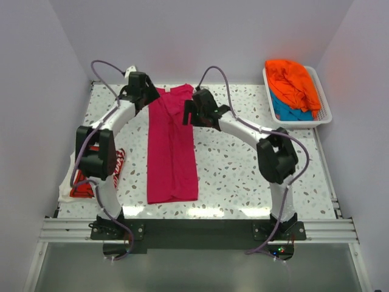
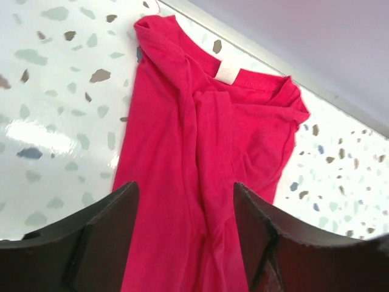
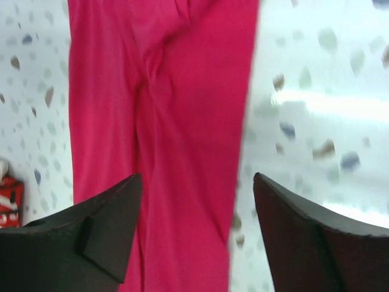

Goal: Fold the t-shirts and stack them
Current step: Fold the tshirt

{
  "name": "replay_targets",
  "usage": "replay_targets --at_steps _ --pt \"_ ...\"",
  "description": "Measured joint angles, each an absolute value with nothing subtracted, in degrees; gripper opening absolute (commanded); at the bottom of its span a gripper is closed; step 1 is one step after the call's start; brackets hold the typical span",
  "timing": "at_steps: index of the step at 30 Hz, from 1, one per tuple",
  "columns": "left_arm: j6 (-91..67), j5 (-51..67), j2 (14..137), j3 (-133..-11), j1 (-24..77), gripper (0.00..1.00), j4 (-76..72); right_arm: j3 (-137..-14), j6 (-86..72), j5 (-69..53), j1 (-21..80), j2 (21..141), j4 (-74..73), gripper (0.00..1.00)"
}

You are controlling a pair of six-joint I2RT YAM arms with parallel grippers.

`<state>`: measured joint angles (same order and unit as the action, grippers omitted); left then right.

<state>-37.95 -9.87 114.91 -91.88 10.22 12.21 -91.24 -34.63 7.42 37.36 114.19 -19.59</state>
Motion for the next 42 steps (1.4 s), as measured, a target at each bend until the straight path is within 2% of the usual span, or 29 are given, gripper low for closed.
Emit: replay_targets --at_steps 3,8,14,24,27,28,31,34,35,38,42 --pt "-41.41 -11.75 104.22 -78.26 10.96 0.61 9.80 -104.09 -33.23 5.39 34.59 125.01 -19.55 0.63" --pt "-45.04 -14.52 91.18 -55.92 17.58 0.56 7.70 -119.44 -33.43 1.89 30.26 141.01 -18.90 0.63" --pt "-46.39 -15.07 79.57 -40.45 22.31 0.55 9.19 -127.09 -34.83 0.93 27.99 146.56 -16.69 0.62" --pt "-46.37 -15.62 65.63 -34.57 23.33 0.54 9.50 -135.57 -37.65 2.68 28.86 153.62 -15.29 0.56" --pt "-46.37 -15.18 64.47 -33.06 23.46 0.53 9.47 -136.16 -38.61 3.57 28.88 154.26 -14.96 0.47" --pt "-46.39 -15.11 64.31 -32.60 23.62 0.53 9.52 -136.64 -38.89 3.79 28.86 154.65 -14.70 0.38" --pt "-46.44 -14.63 64.14 -31.38 24.12 0.53 9.47 -137.60 -39.86 4.86 28.86 155.76 -14.55 0.24" --pt "-46.48 -14.22 63.72 -30.30 24.45 0.53 9.50 -137.67 -40.01 5.91 28.86 155.98 -14.72 0.17" --pt "-46.48 -14.11 63.46 -30.04 24.53 0.53 9.56 -137.67 -39.77 6.46 28.86 155.98 -14.83 0.11" --pt "-46.50 -13.85 62.92 -29.82 24.56 0.53 9.54 -137.67 -38.87 7.88 28.91 155.98 -15.09 0.04" --pt "-46.50 -13.41 62.76 -29.32 24.58 0.53 9.34 -137.67 -37.67 8.97 28.69 155.92 -15.31 0.01"
